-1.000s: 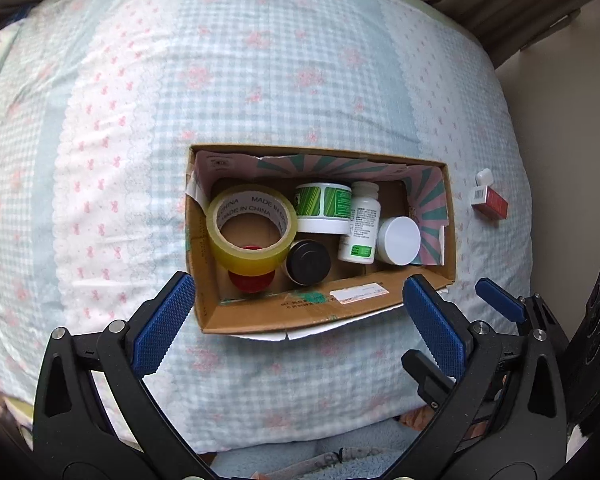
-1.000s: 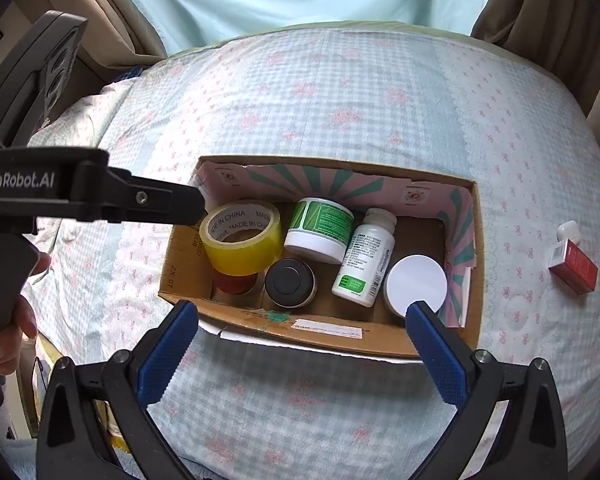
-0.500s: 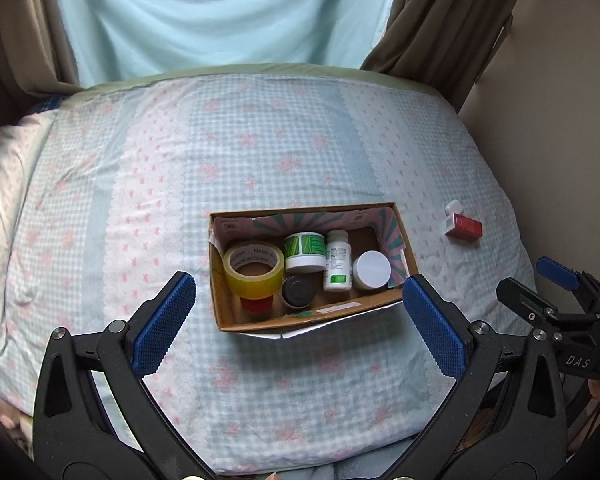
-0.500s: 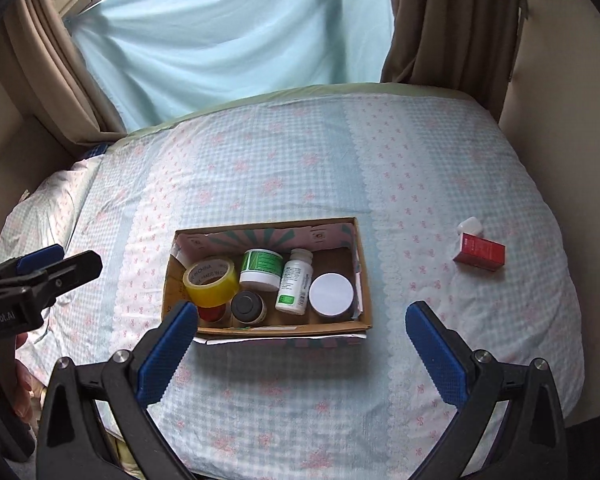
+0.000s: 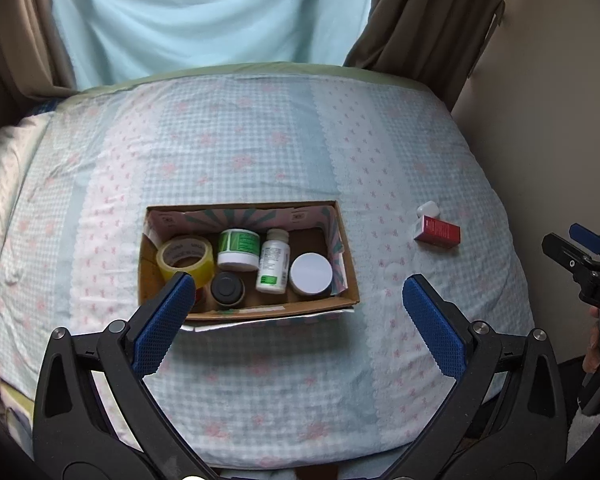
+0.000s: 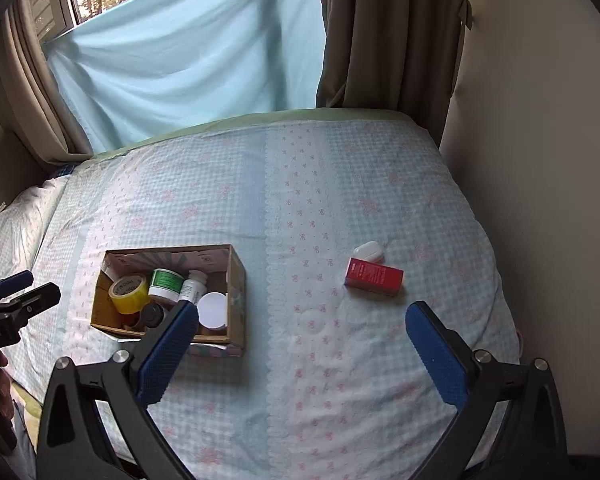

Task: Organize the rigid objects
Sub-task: 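Open both tools and lift them away from the box, then move both tools to the red box and white earbud case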

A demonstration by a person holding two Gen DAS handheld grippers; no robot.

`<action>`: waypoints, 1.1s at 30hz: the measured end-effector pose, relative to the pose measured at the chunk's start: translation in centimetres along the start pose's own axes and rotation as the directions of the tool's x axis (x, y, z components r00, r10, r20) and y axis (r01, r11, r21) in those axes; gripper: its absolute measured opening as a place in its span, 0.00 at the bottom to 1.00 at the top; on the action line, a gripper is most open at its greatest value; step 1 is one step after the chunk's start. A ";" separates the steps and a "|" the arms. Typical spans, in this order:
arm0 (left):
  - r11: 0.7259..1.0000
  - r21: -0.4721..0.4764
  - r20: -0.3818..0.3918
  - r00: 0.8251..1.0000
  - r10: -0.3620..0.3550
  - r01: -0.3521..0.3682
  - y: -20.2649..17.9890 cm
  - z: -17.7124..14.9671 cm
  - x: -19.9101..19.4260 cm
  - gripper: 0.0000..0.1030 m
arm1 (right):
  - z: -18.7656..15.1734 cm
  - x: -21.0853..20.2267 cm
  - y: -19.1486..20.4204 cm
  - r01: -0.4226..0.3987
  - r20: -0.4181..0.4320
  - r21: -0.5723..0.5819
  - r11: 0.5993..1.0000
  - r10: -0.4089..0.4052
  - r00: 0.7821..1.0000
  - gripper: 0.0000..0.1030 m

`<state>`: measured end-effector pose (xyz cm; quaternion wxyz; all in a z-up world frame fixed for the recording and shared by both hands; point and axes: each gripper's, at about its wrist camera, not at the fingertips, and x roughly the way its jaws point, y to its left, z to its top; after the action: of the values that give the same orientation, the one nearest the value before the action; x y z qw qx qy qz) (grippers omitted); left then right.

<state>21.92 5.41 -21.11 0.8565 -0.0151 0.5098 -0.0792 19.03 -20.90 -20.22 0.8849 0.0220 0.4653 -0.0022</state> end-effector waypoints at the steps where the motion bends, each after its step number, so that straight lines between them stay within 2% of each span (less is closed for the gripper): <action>1: 1.000 -0.009 -0.016 1.000 0.017 -0.017 -1.6 0.1 0.8 1.00 | 0.5 0.7 -1.4 -0.015 -0.009 -0.025 1.000 0.015 1.000 1.00; 4: 0.997 -0.058 -0.058 0.998 0.039 -0.043 -6.2 0.3 3.3 1.00 | 2.4 2.7 -5.9 -0.074 -0.016 -0.099 0.992 0.073 0.997 1.00; 8: 0.987 -0.156 -0.145 0.989 0.015 -0.038 -11.5 0.7 7.7 1.00 | 5.1 5.5 -10.4 -0.114 -0.031 -0.248 0.962 0.110 0.993 1.00; 11: 0.971 -0.239 -0.176 0.984 -0.022 -0.021 -14.7 0.6 11.2 1.00 | 6.7 8.1 -12.7 -0.146 -0.057 -0.381 0.913 0.135 0.989 1.00; 14: 0.944 -0.330 -0.205 0.976 -0.076 0.005 -17.6 0.4 15.0 1.00 | 7.8 11.5 -14.3 -0.175 -0.094 -0.504 0.846 0.148 0.984 1.00; 19: 0.888 -0.460 -0.270 0.954 -0.128 -0.011 -21.5 0.5 22.1 1.00 | 8.9 17.6 -16.6 -0.254 -0.162 -0.647 0.719 0.196 0.967 1.00; 22: 0.837 -0.547 -0.286 0.945 -0.159 -0.025 -23.1 0.8 26.5 1.00 | 9.3 21.5 -17.1 -0.314 -0.221 -0.703 0.638 0.224 0.949 1.00; 25: 0.777 -0.628 -0.288 0.937 -0.196 -0.030 -24.0 1.1 30.5 1.00 | 8.7 25.1 -16.9 -0.360 -0.281 -0.782 0.509 0.228 0.932 1.00; 28: 0.729 -0.683 -0.297 0.927 -0.229 -0.039 -24.3 1.1 34.1 0.99 | 7.7 28.7 -16.6 -0.394 -0.334 -0.838 0.379 0.215 0.918 1.00; 30: 0.693 -0.720 -0.296 0.920 -0.257 -0.038 -24.3 0.9 36.0 0.98 | 6.9 30.9 -16.3 -0.427 -0.374 -0.851 0.307 0.216 0.902 1.00; 33: 0.654 -0.755 -0.306 0.908 -0.286 -0.049 -24.3 0.4 38.5 0.94 | 5.6 33.7 -15.6 -0.451 -0.408 -0.865 0.223 0.212 0.888 0.98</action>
<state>37.35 -24.40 -51.82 0.6439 -0.3828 0.6578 0.0787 42.36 -36.15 -45.40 0.6519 -0.4016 0.4475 0.4620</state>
